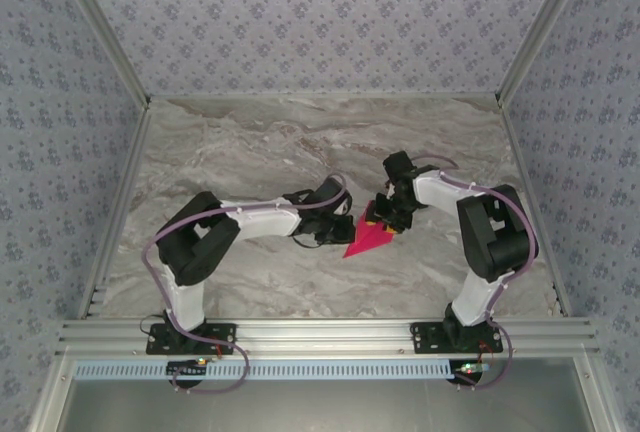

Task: Fold a paper plane with a square sheet of paper (pick it up from the middle)
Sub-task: Fourth fold the wing at the center of the table.

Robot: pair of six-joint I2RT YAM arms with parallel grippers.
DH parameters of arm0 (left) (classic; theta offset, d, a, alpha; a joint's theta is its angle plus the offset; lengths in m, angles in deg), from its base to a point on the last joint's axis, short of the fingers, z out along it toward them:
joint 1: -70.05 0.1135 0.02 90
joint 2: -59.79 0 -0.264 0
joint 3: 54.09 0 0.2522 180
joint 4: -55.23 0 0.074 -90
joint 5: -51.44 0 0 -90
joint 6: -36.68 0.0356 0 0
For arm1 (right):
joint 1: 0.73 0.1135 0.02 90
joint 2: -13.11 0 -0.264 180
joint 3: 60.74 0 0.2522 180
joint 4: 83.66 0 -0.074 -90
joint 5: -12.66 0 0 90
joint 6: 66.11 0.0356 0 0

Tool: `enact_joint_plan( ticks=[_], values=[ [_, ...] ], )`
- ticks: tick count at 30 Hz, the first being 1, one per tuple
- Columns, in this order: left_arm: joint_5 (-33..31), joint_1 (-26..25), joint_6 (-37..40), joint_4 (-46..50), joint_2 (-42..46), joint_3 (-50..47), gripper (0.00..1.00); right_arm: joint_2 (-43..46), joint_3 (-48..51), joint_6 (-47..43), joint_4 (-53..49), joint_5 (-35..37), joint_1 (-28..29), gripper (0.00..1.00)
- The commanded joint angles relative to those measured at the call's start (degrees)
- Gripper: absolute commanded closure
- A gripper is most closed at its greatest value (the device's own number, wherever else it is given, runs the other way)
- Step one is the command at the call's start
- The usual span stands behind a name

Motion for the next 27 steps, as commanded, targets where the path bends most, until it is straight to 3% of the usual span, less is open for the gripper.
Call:
enact_joint_plan(
  ticks=[1, 10, 27],
  values=[
    [0.2, 0.6, 0.3, -2.8, 2.8, -0.4, 0.89, -5.1, 2.0, -0.8, -0.2, 6.6, 0.4, 0.51],
    [6.0, 0.6, -2.6, -10.9, -0.2, -0.4, 0.88, -5.8, 2.8, 0.0, 0.3, 7.2, 0.7, 0.52],
    [5.9, 0.4, -2.8, -8.7, -5.7, 2.2, 0.89, -5.9, 3.8, 0.3, 0.4, 8.1, 0.7, 0.56]
  ],
)
